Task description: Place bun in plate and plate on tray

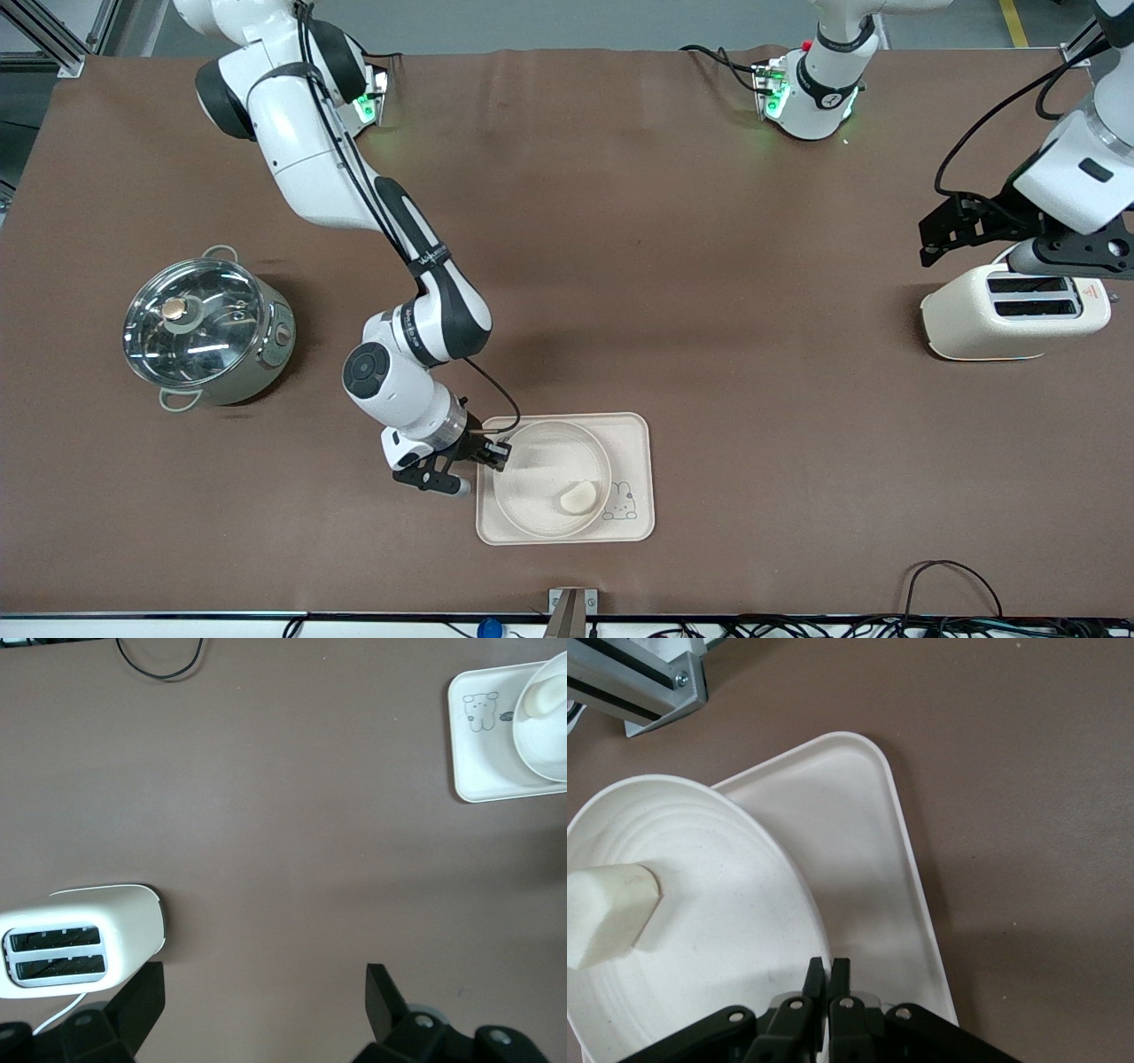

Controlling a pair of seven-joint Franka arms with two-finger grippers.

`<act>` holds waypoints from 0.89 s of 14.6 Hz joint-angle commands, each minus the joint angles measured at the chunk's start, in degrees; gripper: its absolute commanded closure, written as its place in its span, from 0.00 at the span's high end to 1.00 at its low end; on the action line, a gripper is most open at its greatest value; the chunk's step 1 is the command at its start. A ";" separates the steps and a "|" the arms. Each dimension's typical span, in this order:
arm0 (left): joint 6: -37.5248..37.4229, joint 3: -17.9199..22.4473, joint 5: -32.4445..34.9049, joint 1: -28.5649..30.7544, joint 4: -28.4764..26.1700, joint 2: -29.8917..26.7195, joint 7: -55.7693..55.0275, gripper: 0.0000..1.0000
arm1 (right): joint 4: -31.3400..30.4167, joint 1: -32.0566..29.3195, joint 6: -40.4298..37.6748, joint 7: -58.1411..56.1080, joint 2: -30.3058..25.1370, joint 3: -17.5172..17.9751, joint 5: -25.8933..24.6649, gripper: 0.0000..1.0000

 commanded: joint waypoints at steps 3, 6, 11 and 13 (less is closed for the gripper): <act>-0.55 1.35 -1.84 0.18 -0.43 -0.75 0.10 1.00 | 1.31 -0.21 -0.51 0.64 0.77 0.89 1.09 0.07; -0.03 1.44 -1.49 0.18 -0.60 -0.66 -0.43 1.00 | 1.31 -1.09 -0.16 0.73 0.51 1.68 1.52 0.83; 0.59 1.44 -1.23 1.15 -0.51 -0.66 -0.25 1.00 | -4.99 -2.14 -4.80 -0.49 -7.46 1.59 1.35 1.00; 0.59 1.44 -0.96 1.15 -0.51 -0.57 0.54 1.00 | -11.93 -3.46 -8.75 -6.01 -14.23 1.42 1.09 1.00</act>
